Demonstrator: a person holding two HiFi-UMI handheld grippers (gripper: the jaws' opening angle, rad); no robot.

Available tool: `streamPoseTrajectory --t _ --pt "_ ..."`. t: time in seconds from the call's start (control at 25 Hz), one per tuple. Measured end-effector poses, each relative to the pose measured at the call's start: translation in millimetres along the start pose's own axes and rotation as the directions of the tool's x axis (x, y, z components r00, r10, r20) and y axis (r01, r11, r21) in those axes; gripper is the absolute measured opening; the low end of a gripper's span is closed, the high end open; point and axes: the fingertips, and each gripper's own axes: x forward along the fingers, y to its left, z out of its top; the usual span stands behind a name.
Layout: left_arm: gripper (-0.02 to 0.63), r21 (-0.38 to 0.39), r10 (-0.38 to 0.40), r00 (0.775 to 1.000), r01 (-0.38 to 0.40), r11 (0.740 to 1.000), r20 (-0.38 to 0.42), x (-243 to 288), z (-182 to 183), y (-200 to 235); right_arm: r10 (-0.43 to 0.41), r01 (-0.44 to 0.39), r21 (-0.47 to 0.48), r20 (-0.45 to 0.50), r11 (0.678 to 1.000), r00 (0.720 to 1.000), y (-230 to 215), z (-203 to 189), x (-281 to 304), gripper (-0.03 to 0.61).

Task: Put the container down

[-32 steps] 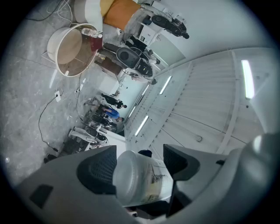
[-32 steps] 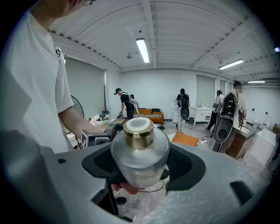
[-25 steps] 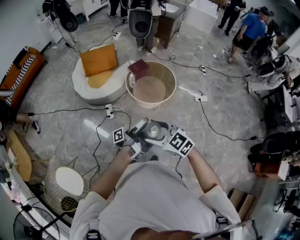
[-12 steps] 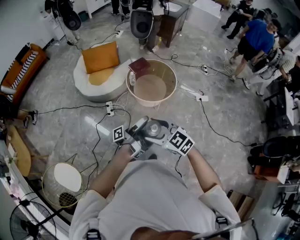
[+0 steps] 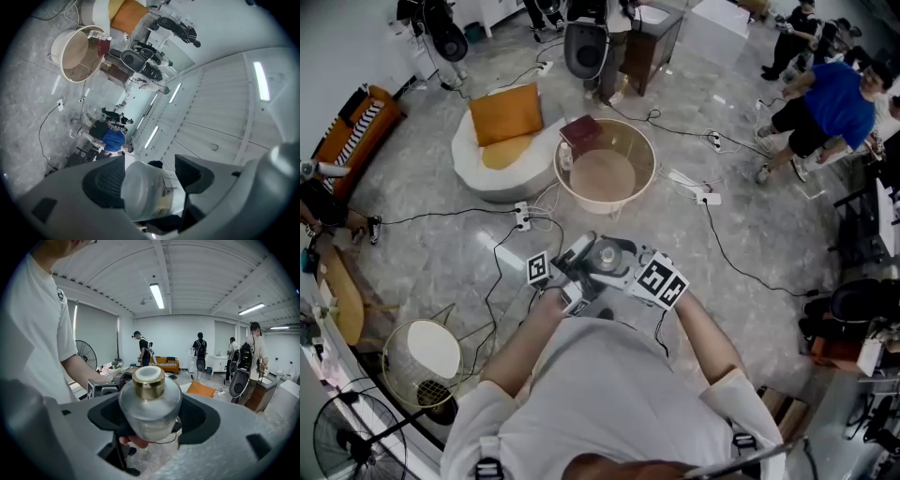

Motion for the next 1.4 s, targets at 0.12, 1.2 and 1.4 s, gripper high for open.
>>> streamPoseTrajectory --t 0.12,1.2,1.4 --pt "0.310 0.000 -0.005 1.000 0.005 1.000 0.005 3.8 -2.3 3.5 0.007 -0.007 0.001 0.002 1.000 1.000 -1.7 -3.3 -4.7 0.339" --pt "0.310 -0.071 0.031 0.999 -0.033 0.997 -0.027 58.8 156.3 -6.3 -0.041 0.042 0.069 -0.014 0.997 0.999 -145.8 14.2 87.2 0.339" --pt "0.310 -0.083 0.043 0.998 -0.047 0.995 -0.050 74.7 204.1 -14.3 -0.066 0.067 0.082 -0.019 0.994 0.998 -188.5 24.6 115.5 0.339"
